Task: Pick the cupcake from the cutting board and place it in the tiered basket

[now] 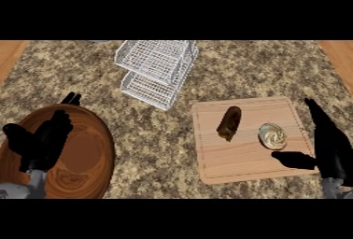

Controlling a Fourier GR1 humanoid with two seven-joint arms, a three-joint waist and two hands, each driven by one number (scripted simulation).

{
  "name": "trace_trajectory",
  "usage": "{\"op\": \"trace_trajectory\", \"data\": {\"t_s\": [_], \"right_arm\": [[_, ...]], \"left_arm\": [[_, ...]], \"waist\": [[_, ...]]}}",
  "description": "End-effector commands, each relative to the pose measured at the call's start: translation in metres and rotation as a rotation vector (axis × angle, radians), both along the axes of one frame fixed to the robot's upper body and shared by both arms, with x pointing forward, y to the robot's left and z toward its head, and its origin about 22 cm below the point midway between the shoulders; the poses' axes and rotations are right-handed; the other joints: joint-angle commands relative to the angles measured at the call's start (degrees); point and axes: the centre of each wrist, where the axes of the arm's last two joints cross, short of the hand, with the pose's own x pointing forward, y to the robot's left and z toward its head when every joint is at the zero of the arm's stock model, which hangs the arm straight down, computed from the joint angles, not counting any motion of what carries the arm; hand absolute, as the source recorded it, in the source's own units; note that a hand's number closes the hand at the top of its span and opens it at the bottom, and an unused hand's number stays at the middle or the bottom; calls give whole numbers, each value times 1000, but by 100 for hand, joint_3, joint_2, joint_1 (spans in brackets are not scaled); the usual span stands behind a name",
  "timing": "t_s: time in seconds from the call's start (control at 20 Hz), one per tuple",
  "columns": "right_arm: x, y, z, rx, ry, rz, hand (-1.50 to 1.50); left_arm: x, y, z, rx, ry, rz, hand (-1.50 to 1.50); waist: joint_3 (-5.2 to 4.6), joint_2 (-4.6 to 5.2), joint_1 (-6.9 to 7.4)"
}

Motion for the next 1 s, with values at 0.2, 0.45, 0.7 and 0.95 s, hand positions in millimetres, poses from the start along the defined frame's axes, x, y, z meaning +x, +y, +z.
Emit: {"op": "trace_trajectory", "data": {"t_s": [0.2,0.45,0.7,0.95], "right_arm": [[5,59,73,-99,350,4,-150],[8,97,83,-76,344,-86,-150],[33,102,38,-98,423,-134,-150],[27,91,16,-100,444,-168,-150]], "left_arm": [[5,0,-1,-19,0,-19,0],[-1,0,-2,-11,0,-28,0],[9,2,8,-23,-2,-28,0],[7,6,13,-14,-9,-4,0]], "waist": [[33,40,151],[55,36,129],[59,62,150],[63,48,108]]}}
